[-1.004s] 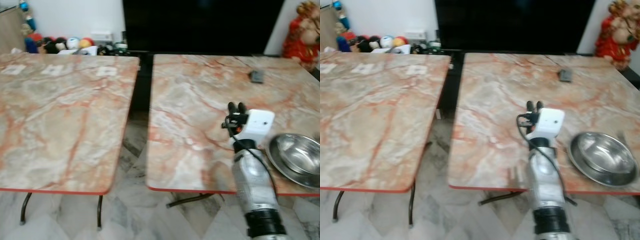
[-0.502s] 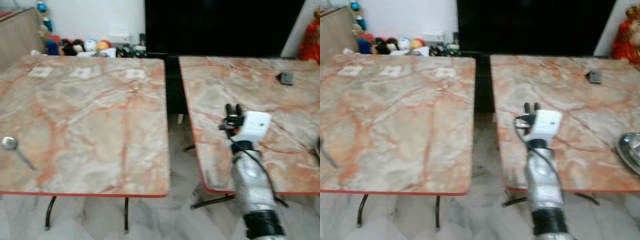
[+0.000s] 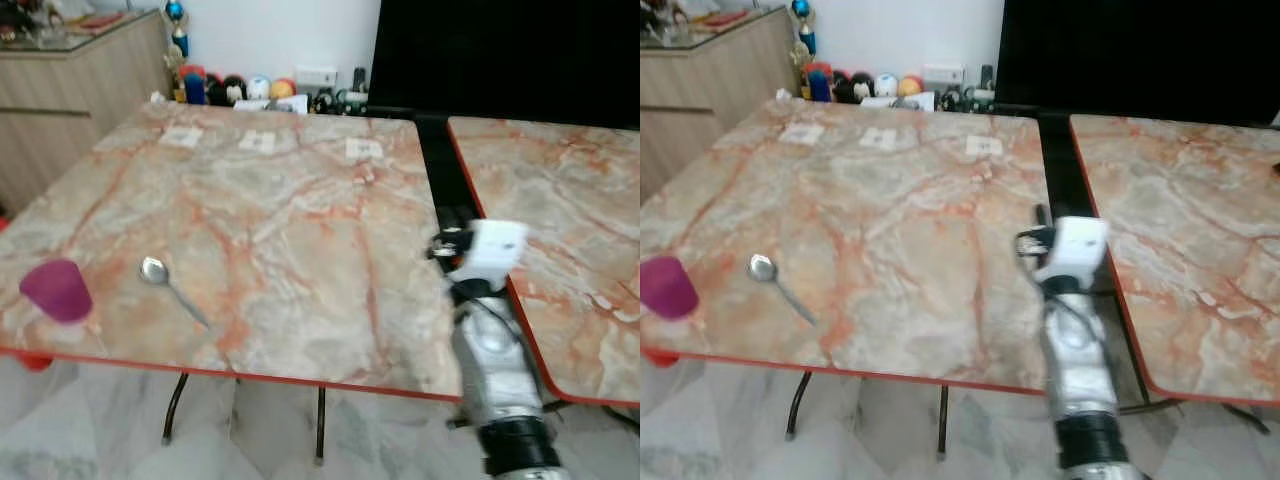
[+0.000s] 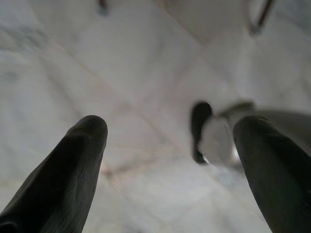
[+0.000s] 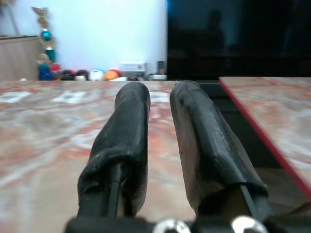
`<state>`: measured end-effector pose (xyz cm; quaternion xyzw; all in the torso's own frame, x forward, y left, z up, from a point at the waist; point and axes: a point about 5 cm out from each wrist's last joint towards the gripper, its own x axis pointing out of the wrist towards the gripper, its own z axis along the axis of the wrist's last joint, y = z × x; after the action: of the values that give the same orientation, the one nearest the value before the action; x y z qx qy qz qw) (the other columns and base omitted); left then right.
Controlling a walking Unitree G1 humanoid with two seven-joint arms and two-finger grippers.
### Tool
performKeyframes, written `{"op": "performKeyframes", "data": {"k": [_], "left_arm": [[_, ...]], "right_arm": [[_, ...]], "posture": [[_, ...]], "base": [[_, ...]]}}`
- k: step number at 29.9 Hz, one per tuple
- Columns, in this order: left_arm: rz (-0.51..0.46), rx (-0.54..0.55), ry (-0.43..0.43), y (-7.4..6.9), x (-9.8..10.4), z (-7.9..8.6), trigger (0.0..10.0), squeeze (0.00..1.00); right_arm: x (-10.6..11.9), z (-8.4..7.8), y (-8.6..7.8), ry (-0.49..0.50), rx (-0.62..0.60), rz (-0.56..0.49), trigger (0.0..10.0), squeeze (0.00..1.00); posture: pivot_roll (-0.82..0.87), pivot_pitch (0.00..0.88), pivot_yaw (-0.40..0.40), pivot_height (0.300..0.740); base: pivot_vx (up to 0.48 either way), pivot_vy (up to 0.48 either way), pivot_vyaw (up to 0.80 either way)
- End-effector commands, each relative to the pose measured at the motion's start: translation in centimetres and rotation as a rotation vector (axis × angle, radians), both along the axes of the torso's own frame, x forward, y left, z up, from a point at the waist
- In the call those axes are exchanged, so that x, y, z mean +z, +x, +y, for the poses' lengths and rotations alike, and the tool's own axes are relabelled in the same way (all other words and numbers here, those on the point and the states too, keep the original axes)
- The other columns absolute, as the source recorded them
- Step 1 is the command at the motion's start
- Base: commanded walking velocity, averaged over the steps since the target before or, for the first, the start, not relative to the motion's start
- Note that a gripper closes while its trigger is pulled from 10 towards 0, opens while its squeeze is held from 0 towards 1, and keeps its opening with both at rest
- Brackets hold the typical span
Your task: Setting the table
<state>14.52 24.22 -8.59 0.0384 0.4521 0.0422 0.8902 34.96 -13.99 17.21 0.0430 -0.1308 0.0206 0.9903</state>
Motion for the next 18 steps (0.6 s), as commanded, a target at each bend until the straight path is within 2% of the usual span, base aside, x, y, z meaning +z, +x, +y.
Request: {"op": "performKeyframes", "data": {"k": [1,13,18], "left_arm": [[0.038,0.011,-0.013,-1.1,-0.6,-0.4,10.0,0.0],[0.043,0.014,-0.016,-1.9,-0.8,-0.6,10.0,0.0],[0.041,0.007,-0.017,-1.8,-0.9,-1.2,10.0,0.0]], "right_arm": [[-0.1,-0.9,-0.1,0.003,-0.026,0.004,10.0,0.0],[-0.2,-0.8,0.0,0.005,-0.019,0.009,10.0,0.0],[-0.5,-0.9,0.0,0.002,-0.024,0.019,10.0,0.0]], "posture": [[0.03,0.068,0.003,0.74],[0.03,0.074,0.003,0.74],[0.03,0.075,0.003,0.74]], "base": [[0.0,0.405,0.0],[0.0,0.374,0.0],[0.0,0.0,0.0]]}}
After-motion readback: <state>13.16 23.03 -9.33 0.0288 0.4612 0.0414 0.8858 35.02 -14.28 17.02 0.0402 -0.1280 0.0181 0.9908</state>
